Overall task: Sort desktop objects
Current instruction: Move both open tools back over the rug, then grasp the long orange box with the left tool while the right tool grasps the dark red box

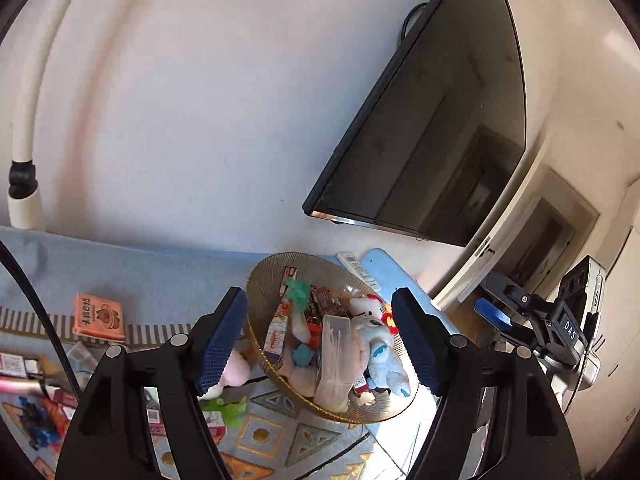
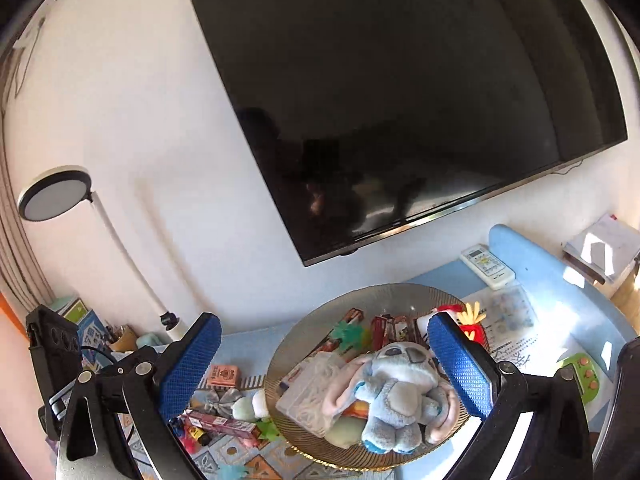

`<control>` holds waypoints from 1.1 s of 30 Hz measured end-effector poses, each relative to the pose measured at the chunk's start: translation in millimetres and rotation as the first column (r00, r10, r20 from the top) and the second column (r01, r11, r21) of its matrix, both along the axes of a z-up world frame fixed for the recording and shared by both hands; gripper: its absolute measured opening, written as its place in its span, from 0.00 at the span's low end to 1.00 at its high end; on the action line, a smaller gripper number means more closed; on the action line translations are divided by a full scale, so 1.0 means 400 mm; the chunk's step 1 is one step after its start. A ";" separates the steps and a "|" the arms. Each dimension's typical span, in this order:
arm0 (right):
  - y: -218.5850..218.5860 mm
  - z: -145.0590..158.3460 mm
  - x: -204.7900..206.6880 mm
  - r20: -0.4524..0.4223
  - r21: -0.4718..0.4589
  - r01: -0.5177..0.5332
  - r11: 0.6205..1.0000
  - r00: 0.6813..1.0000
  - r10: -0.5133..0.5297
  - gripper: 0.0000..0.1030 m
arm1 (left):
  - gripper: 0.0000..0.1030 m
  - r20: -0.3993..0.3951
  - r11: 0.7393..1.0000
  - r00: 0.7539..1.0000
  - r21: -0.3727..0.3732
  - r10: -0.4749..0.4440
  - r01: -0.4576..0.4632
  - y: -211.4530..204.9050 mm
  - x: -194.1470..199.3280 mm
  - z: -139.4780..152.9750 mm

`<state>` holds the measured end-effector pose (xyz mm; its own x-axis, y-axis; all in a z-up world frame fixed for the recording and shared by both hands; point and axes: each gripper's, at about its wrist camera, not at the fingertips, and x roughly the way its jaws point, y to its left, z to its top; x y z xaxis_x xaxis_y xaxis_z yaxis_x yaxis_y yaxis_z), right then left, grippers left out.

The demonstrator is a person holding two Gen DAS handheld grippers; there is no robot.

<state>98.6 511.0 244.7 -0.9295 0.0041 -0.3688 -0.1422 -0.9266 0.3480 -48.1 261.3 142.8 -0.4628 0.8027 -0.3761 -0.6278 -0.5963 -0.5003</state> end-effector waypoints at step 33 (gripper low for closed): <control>-0.484 -0.425 -0.113 0.362 0.036 -0.479 0.877 0.824 0.436 1.00 | 0.87 -0.150 0.618 0.985 -0.767 0.087 -0.171 -0.521 -0.205 -0.345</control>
<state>53.3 317.3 74.8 -0.6569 -0.3262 -0.6798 0.2218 -0.9453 0.2393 -130.1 52.7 4.7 -0.6031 0.1621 -0.7810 -0.5292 -0.8140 0.2397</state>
